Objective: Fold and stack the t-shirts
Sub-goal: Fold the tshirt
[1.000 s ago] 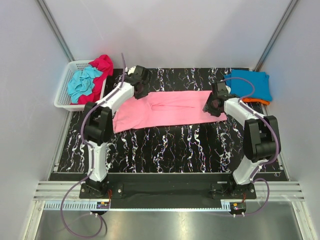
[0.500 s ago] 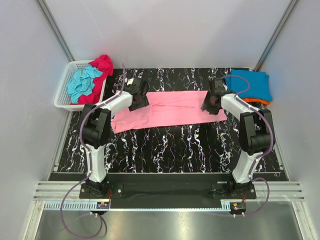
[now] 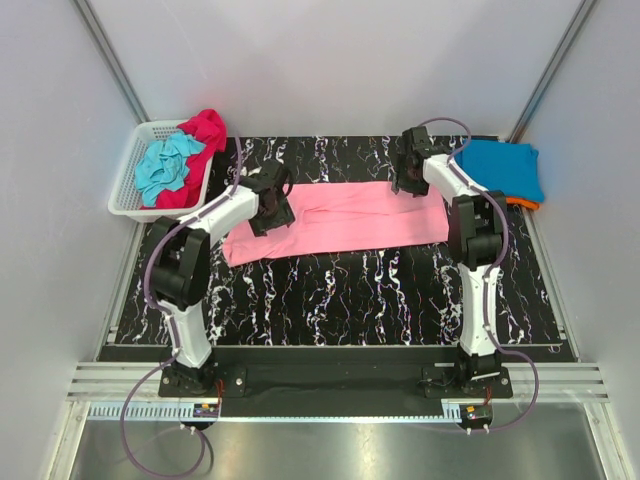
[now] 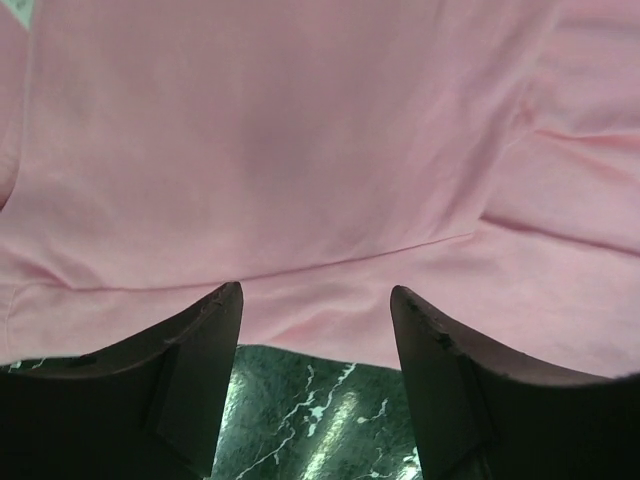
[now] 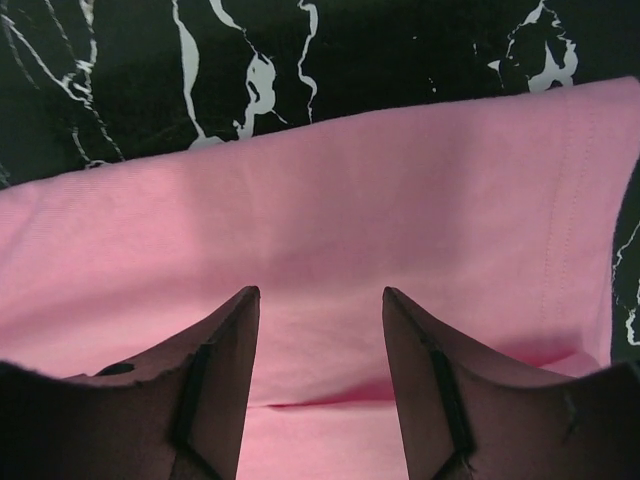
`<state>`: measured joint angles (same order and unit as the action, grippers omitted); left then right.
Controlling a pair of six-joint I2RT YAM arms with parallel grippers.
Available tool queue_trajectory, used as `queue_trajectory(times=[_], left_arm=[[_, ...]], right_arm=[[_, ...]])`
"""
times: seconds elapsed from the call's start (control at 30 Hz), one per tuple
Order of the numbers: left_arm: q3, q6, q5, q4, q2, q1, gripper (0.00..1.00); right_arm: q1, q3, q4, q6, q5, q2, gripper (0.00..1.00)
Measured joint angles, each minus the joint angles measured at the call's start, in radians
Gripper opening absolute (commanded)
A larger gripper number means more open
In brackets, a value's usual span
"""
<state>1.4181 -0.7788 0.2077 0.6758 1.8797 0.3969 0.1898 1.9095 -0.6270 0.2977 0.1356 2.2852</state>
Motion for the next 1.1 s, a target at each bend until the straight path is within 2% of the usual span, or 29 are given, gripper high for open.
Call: queue_trajectory(times=[0.2,0.4,0.87,1.1], left_arm=[[0.061,-0.043,0.005,0.129,0.089,-0.006,0.66],[0.203,-0.076,0.003,0.222,0.222,-0.031,0.66],[0.484,-0.12,-0.035,0.343,0.406,-0.139,0.69],[0.712,-0.132,-0.058,0.375,0.541,-0.159,0.7]], right_arm=[[-0.008,0.023,-0.067,-0.051,-0.018,0.049,0.61],[-0.02,0.0,-0.063,-0.047,-0.054,0.046,0.61],[-0.019,-0.343,-0.027,0.015,-0.052,-0.171,0.6],[0.024,-0.554,-0.031,0.054,-0.061,-0.317,0.59]])
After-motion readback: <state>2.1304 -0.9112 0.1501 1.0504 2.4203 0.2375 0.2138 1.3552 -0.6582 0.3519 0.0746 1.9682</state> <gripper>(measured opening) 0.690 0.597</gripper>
